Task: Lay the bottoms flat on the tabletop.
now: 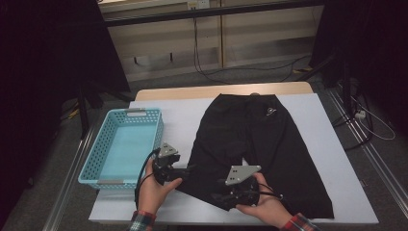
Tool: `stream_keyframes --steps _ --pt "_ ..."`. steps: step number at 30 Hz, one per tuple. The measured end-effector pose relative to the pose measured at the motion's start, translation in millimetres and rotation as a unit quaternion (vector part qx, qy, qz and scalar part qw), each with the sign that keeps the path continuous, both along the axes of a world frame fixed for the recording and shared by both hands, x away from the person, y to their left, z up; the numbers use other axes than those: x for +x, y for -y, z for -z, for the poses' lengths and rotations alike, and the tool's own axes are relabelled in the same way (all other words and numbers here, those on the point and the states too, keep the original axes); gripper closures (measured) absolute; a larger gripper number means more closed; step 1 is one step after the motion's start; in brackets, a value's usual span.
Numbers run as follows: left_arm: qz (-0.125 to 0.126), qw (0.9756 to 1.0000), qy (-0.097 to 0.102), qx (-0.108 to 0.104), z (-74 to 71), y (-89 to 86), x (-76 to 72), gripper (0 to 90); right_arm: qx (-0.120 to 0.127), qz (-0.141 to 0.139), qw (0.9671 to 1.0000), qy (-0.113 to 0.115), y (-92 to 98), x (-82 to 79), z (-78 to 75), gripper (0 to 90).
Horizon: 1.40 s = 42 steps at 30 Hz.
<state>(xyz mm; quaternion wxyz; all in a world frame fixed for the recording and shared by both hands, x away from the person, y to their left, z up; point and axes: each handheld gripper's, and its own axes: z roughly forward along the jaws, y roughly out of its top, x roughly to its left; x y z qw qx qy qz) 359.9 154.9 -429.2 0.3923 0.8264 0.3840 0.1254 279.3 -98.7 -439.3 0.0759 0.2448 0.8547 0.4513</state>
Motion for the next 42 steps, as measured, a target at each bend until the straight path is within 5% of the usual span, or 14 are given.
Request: stream_keyframes --steps 12,20,35,42 --pt "-0.015 0.9999 0.004 -0.008 -6.0 -4.3 1.5 22.2 -0.052 -0.057 0.9969 0.013 -48.0 -3.9 18.0 56.1" --pt "-0.017 0.9998 0.005 -0.009 -7.5 -4.7 1.1 22.2 -0.041 -0.06 0.9974 -0.001 -47.8 -2.7 18.5 89.9" --pt "-0.021 0.9997 -0.005 -0.011 -4.6 2.6 2.6 23.3 -0.035 -0.107 0.9931 -0.035 -34.4 -14.3 15.0 90.0" --pt "-0.016 0.9996 -0.023 0.005 5.0 16.9 7.1 44.7 -0.037 -0.105 0.993 -0.037 -28.1 -17.1 14.7 90.0"
